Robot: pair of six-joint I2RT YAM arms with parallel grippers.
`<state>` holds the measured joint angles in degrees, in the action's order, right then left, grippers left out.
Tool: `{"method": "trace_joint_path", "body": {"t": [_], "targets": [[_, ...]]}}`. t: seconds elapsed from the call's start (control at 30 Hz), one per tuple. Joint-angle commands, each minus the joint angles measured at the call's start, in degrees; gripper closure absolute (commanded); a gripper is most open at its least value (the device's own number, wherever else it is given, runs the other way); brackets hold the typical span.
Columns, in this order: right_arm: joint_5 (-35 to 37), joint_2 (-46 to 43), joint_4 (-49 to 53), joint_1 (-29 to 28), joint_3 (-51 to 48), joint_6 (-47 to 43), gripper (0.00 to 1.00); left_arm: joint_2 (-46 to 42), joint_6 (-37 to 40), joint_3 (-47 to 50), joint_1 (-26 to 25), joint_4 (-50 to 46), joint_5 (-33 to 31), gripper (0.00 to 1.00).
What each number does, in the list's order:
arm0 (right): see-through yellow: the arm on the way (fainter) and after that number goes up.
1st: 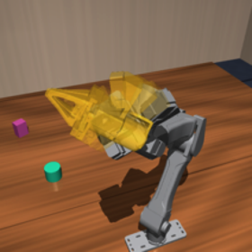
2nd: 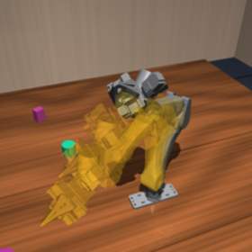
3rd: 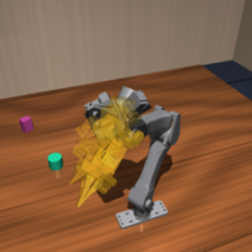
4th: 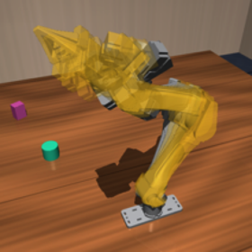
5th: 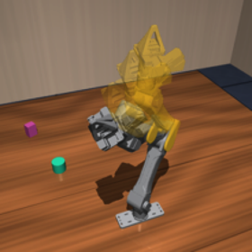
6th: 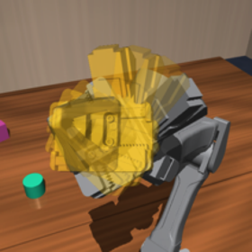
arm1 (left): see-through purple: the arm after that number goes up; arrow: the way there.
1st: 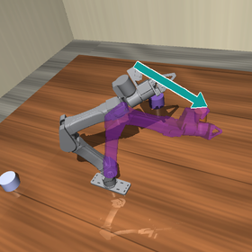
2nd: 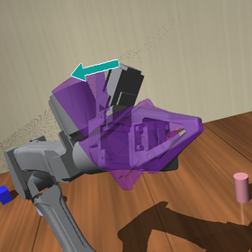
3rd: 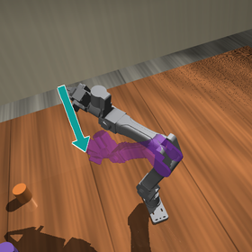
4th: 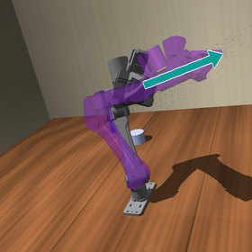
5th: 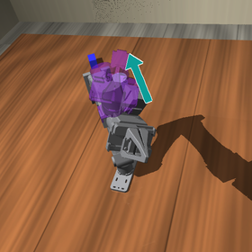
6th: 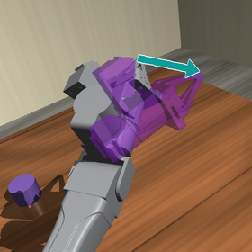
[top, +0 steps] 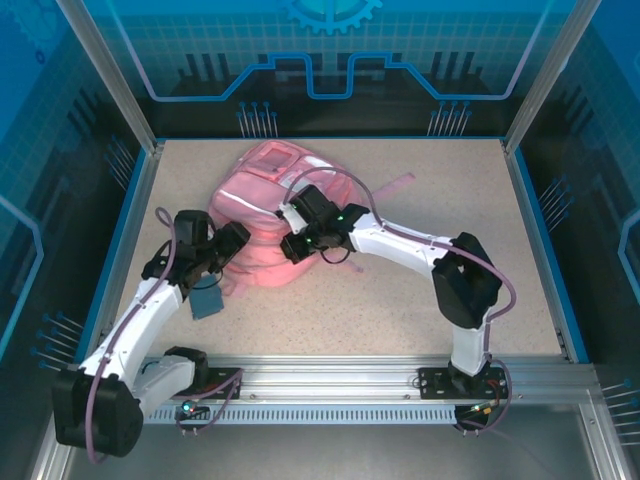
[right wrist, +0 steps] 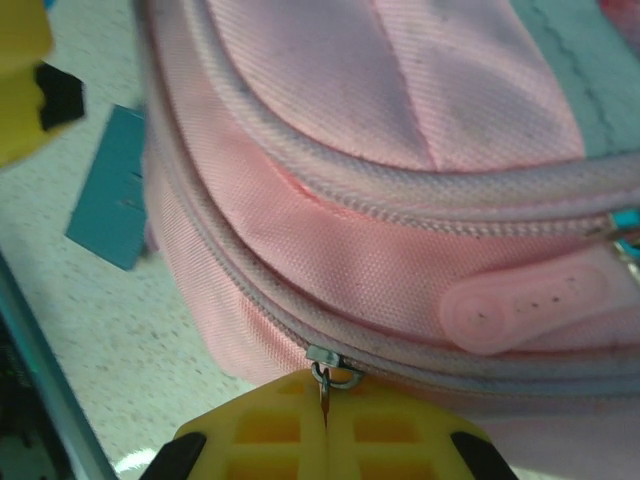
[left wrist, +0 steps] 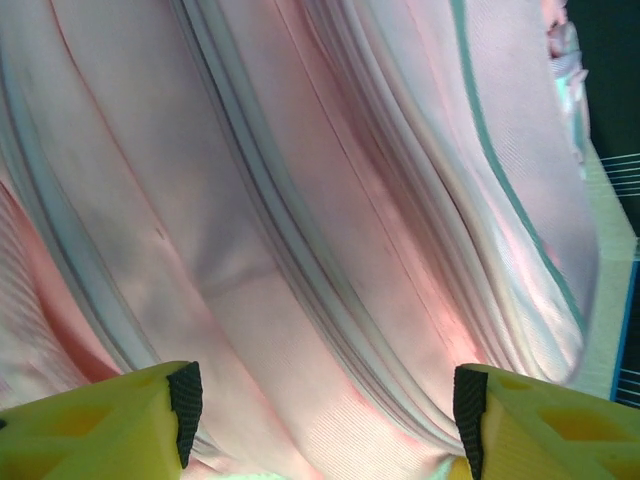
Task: Pack the student bag
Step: Zip the student bag at the top-center of the table.
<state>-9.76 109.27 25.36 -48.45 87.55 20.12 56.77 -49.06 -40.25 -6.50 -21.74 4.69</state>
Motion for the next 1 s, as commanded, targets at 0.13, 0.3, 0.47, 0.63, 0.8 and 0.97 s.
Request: {"method": "trace_joint_path", "body": {"t": [0.13,0.3,0.47,0.63,0.8,0.97], "targets": [[-4.4,2.0,-1.6,-2.1,4.7,0.4,1.0,2.3,-5.0,2.6,0.4,8.4,9.8,0.36],[-5.1,1.5,-1.9,-2.7,3.5,-0.1,1.0,5.1,-3.8,2.5,0.2,8.9,8.0,0.42],[-4.1,1.0,-1.3,-2.9,2.5,-1.1,1.0,7.4,-2.8,2.7,0.2,9.6,7.4,0.6],[4.8,-1.7,1.7,-1.7,0.0,-3.5,1.0,7.1,0.8,2.6,0.2,6.1,3.8,0.85],[9.8,-4.3,3.0,4.0,-4.9,-3.7,1.0,4.8,4.9,2.3,0.2,1.2,0.8,0.92],[14.0,-4.3,5.3,9.5,-5.2,-1.2,1.0,3.5,6.4,3.5,0.2,-0.7,0.7,0.93]]}}
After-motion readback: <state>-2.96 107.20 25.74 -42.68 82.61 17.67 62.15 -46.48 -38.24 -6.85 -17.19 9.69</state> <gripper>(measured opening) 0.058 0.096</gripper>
